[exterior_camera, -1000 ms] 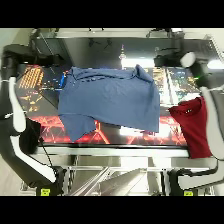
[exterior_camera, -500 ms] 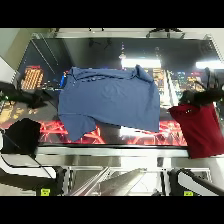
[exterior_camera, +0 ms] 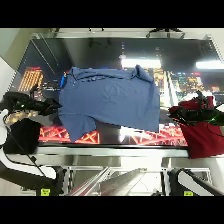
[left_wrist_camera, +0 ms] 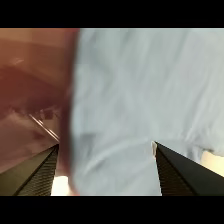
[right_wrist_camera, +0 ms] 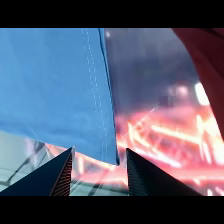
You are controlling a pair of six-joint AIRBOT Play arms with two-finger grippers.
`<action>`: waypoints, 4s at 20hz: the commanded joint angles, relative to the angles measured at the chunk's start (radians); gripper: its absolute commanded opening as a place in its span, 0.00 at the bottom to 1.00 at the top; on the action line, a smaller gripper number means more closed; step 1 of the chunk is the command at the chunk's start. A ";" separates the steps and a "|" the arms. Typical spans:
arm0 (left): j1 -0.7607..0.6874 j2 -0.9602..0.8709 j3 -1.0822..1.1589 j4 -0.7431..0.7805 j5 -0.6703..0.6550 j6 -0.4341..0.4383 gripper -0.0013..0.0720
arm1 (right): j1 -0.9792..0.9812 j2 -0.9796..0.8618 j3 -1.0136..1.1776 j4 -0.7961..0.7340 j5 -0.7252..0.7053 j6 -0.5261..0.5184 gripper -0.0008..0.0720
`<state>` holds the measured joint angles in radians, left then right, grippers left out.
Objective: Fold the shirts.
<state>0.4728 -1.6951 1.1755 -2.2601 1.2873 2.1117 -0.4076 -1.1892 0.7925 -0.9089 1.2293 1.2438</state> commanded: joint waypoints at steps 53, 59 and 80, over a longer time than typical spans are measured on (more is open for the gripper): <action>-0.280 -0.219 0.673 -0.011 0.030 -0.083 0.03 | 0.196 -0.544 0.612 0.341 -0.179 -0.212 0.04; -0.283 -0.310 0.832 0.197 0.145 -0.165 0.03 | 0.190 -0.642 0.719 0.167 -0.092 -0.121 0.04; -0.292 -0.097 0.573 0.322 0.183 -0.229 0.97 | 0.278 -0.449 0.690 -0.384 0.000 0.207 0.51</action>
<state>0.1699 -1.8614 1.7515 -1.9419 1.4391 1.9354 -0.1078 -1.7256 1.4864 -1.2079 1.1404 1.4002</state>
